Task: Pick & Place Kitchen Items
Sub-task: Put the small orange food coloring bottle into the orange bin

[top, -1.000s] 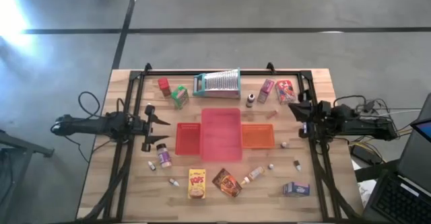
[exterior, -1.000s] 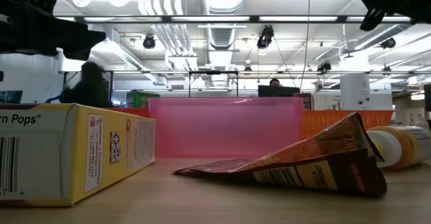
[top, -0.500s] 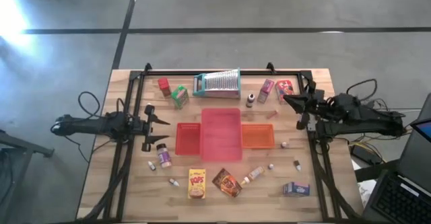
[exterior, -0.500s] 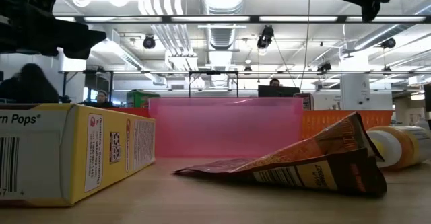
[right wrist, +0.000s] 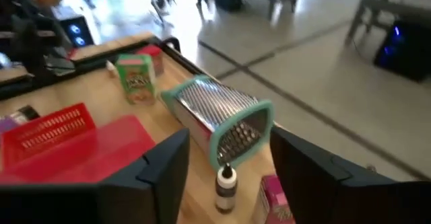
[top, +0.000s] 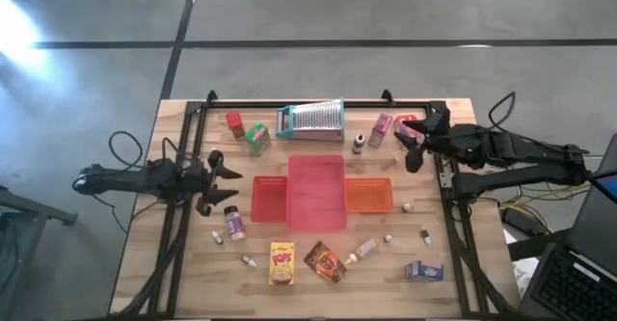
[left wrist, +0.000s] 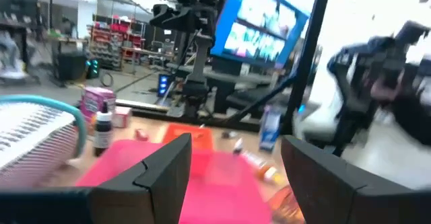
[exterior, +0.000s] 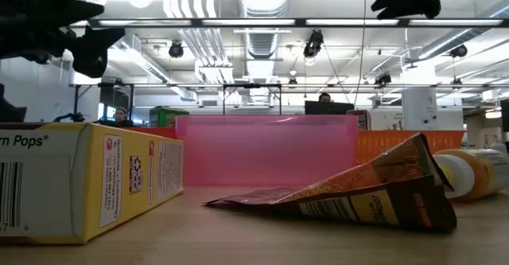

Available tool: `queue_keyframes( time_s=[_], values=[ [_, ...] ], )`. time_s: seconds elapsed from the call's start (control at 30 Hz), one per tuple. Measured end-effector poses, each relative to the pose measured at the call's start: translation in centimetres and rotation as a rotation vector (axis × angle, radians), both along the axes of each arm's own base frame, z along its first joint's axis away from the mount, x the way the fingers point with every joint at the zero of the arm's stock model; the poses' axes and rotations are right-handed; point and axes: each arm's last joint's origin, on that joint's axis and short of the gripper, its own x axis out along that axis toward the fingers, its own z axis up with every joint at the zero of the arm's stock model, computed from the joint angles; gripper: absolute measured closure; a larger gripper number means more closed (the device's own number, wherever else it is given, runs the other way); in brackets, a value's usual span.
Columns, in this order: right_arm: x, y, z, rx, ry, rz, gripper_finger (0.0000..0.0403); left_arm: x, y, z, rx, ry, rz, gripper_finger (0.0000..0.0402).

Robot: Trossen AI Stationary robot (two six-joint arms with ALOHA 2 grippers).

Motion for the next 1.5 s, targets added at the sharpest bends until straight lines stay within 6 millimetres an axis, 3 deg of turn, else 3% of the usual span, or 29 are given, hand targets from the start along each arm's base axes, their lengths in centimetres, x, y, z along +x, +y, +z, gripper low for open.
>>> queue_keyframes(
  time_s=[0.37,0.57,0.73,0.93,1.1,1.3,1.5],
  values=[
    [2.4,-1.5,1.1,0.115,0.203,-0.178,0.0137,0.0,0.0,0.2,-0.03,-0.021,-0.014,0.0165],
    [4.1,-1.7,1.1,0.097,0.287,-0.16,0.0132,0.0,0.0,0.2,-0.044,-0.021,-0.016,0.0165],
    [3.1,-1.5,1.1,0.121,0.556,-0.14,0.0149,0.0,0.0,0.2,-0.028,-0.022,-0.014,0.0165],
    [0.9,-1.1,-0.4,0.108,0.842,-0.035,0.0175,0.0,0.0,0.3,-0.086,-0.021,-0.019,0.0165],
    [0.3,-1.0,-1.7,0.09,0.892,0.085,0.0191,0.0,0.0,0.3,-0.117,-0.021,-0.019,0.0165],
    [1.5,-1.3,-4.1,0.122,0.937,0.256,0.0204,-0.1,0.2,0.5,-0.117,-0.047,0.044,0.0165],
    [3.4,-3.1,-7.3,0.142,1.04,0.381,0.0213,-0.1,0.3,0.8,-0.126,-0.086,0.1,0.0165]
  ],
)
